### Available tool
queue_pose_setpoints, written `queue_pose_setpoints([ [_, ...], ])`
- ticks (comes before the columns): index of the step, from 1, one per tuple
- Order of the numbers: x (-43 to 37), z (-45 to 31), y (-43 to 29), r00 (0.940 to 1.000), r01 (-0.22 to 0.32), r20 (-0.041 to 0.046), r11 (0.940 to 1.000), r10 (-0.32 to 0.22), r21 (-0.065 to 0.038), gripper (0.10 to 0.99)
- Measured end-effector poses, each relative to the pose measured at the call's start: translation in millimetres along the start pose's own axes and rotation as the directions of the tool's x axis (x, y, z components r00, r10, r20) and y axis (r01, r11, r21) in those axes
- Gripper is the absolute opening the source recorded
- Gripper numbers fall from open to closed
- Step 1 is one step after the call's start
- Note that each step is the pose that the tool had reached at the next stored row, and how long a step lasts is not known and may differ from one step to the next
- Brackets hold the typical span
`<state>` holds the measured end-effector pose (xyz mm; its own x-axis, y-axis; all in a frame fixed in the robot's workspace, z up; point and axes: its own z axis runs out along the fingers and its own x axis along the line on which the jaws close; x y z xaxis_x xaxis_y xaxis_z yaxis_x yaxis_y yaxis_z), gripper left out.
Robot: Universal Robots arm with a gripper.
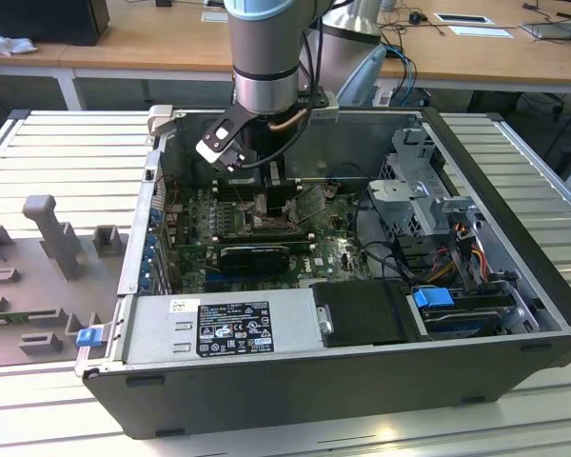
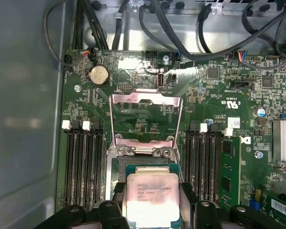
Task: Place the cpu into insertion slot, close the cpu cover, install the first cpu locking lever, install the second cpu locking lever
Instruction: 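Place the cpu into insertion slot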
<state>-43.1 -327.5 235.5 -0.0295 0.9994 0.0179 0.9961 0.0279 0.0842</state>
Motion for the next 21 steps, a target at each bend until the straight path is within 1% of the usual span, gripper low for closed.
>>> queue_pose_setpoints([
  [12,0.2,1.3,-1.2,1.0,-0.001,-0.0002,1.0,0.001,0.0,0.529],
  [13,0.3,1.9,-1.6,1.0,-0.003,-0.0004,1.0,0.003,0.0,0.529],
  [14,0.5,2.5,-2.2,0.9999,-0.017,0.0013,0.9999,0.017,0.0,0.529],
  [16,1.1,4.5,-2.6,0.9996,-0.029,0.002,0.9996,0.029,-0.001,0.529],
  [17,1.9,6.5,-2.7,0.9995,-0.031,0.0023,0.9995,0.031,0.0,0.529],
  [19,3.7,13.3,-3.2,0.9995,-0.031,0.0024,0.9995,0.031,0.0,0.529],
  [21,3.8,16.6,-3.5,0.9995,-0.031,0.0023,0.9995,0.031,-0.001,0.529],
])
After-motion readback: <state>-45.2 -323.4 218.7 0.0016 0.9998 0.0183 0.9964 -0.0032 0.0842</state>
